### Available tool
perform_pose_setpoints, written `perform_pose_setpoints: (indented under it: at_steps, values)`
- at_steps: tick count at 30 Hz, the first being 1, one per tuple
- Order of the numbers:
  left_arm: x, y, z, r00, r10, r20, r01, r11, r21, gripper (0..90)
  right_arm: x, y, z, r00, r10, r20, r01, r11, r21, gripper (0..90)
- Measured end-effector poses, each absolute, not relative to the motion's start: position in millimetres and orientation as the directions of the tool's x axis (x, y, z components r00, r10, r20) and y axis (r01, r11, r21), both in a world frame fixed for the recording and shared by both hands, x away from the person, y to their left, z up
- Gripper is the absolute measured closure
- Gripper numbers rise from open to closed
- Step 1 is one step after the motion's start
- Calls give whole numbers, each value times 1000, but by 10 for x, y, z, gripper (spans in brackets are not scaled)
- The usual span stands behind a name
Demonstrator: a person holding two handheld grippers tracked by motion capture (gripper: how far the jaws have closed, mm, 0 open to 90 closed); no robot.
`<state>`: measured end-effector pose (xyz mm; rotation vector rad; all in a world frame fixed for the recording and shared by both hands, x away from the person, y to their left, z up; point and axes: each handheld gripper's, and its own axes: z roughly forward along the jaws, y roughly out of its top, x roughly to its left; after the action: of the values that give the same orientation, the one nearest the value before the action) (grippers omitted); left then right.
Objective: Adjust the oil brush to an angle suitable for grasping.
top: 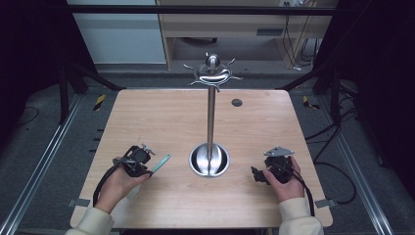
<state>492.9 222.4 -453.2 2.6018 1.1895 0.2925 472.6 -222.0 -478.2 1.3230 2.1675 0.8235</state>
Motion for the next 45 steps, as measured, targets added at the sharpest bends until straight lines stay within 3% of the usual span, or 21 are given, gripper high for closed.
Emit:
perform_pose_setpoints:
  at_steps: [12, 28, 38, 45]
  values:
    - [4948, 2201, -4611, 671, 737, 85, 707, -670, 226, 706, 4726, -2222, -4782, -426, 901, -79, 621, 356, 698, 82]
    - [5002, 2199, -4631, 667, 744, 41, 721, -659, 217, 811, 4724, -2225, -4778, -426, 902, -74, 624, 352, 698, 82]
    - [4959, 2277, -4619, 669, 742, 33, 709, -651, 273, 821, 4728, -2229, -4780, -426, 901, -81, 622, 357, 697, 82]
    - [4848, 2395, -4420, 666, 745, 37, 683, -629, 371, 821, 4728, -2227, -4783, -425, 901, -82, 621, 357, 698, 82]
